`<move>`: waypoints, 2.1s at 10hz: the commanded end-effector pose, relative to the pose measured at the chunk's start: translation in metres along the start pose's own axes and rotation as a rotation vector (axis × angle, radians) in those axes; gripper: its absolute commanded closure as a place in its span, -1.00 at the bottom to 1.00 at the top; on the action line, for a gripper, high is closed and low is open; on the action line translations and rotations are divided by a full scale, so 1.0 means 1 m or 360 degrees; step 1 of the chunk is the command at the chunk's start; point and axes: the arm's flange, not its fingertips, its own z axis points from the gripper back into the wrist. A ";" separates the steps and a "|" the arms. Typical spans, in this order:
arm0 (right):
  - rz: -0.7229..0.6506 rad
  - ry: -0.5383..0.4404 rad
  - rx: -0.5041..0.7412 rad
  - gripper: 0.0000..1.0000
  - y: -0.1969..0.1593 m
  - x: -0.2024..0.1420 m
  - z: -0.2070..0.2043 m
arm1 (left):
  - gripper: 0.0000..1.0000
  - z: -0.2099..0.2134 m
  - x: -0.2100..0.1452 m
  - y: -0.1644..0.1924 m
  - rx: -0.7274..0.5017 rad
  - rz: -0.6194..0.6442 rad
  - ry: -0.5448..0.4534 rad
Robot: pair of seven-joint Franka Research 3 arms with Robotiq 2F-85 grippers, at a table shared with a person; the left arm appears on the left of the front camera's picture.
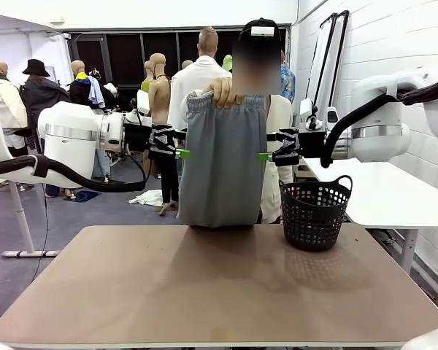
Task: Fold the training pants.
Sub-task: Grab both ends of the Training pants handed by a person.
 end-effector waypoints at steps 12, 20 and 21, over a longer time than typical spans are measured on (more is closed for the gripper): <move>-0.0113 -0.0132 0.0184 -1.00 -0.014 0.053 -0.027 | -1.00 -0.023 0.025 0.009 0.0042 0.0207 -0.0124; -0.0145 -0.0120 0.0223 -1.00 -0.021 0.052 -0.044 | -1.00 -0.030 0.038 0.010 -0.0003 0.0224 -0.0202; -0.0147 -0.0138 0.0226 -1.00 -0.021 0.050 -0.045 | -1.00 -0.033 0.041 0.012 -0.0015 0.0230 -0.0216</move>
